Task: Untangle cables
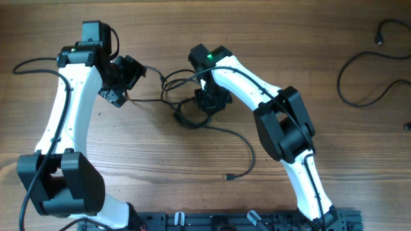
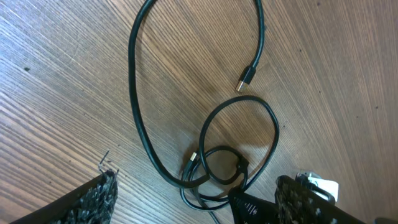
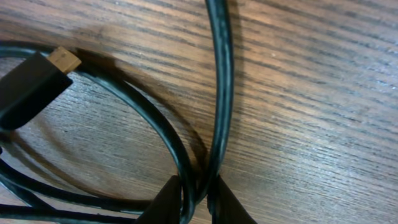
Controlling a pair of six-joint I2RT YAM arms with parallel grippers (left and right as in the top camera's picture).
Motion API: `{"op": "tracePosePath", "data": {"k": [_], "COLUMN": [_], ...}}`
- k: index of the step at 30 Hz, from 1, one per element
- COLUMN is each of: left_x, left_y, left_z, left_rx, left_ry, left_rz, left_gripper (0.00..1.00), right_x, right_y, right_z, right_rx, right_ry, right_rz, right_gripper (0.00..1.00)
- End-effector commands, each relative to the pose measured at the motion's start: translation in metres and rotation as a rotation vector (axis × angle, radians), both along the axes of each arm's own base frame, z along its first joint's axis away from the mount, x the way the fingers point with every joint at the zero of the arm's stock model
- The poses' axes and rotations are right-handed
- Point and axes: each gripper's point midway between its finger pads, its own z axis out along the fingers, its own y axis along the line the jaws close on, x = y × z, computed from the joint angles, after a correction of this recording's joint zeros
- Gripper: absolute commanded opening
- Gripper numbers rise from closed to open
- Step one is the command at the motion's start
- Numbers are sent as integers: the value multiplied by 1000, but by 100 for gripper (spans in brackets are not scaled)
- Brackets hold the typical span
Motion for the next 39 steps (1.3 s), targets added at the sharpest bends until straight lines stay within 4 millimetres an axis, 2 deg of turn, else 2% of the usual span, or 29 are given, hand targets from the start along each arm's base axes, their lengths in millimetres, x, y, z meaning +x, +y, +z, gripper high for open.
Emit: {"op": "tracePosePath", "data": {"k": [1, 3, 5, 7, 9, 10, 11, 14, 15, 16, 18, 20, 22, 23, 26, 28, 29, 31, 32, 33, 35, 39], "left_x": [1, 1, 1, 1, 1, 0, 1, 4, 5, 9, 14, 16, 13, 8, 9, 12, 13, 15, 15, 15, 16, 17], "left_y": [-2, -2, -2, -3, -8, -12, -23, -41, -50, -64, -83, -88, -106, -121, -138, -143, -144, -144, -144, -144, -145, -143], "left_z": [0, 0, 0, 0, 0, 1, 2, 6, 9, 15, 28, 31, 37, 42, 40, 34, 30, 23, 21, 19, 18, 17], "left_rx": [-11, -11, -11, -11, -17, -29, -54, -78, -101, -154, -243, -259, -290, -310, -295, -299, -302, -307, -309, -309, -310, -297], "left_ry": [2, 1, 2, 2, 2, 0, -19, -66, -95, -149, -242, -266, -313, -359, -398, -393, -385, -370, -363, -359, -357, -355], "left_rz": [6, 6, 6, 3, -10, -26, -98, -242, -303, -395, -515, -534, -643, -752, -840, -845, -846, -843, -839, -839, -838, -836], "left_gripper": [83, 83, 84, 90, 90, 92, 94, 93, 91, 88, 86, 86, 87, 87, 90, 90, 91, 90, 90, 89, 89, 89], "right_x": [-10, -3, 8, 25, 34, 38, 39, 39, 41, 50, 54, 54, 54, 53, 44, 33, 23, 9, 1, -2, -4, -5], "right_y": [-10, -10, -5, 4, 14, 13, 11, -5, -14, -32, -45, -49, -48, -47, -34, -21, -12, -9, -9, -13, -16, -30], "right_z": [-23, -18, 0, 50, 110, 137, 173, 240, 257, 270, 271, 271, 272, 272, 283, 310, 341, 388, 407, 416, 415, 390], "right_rx": [-46, -48, -18, 73, 206, 242, 286, 358, 368, 350, 377, 405, 416, 421, 531, 665, 793, 945, 1002, 1019, 1015, 883], "right_ry": [25, 1, -37, -114, -200, -253, -329, -477, -523, -578, -552, -533, -534, -531, -502, -513, -532, -567, -563, -534, -476, -420], "right_rz": [0, 0, 12, 46, 95, 93, 103, 83, 64, 26, -9, -12, 5, 6, 60, 149, 212, 259, 251, 180, 90, -9], "right_gripper": [13, 4, 4, 4, 4, 4, 4, 4, 4, 4, 4, 4, 4, 4, 4, 4, 4, 4, 4, 4, 4, 4]}}
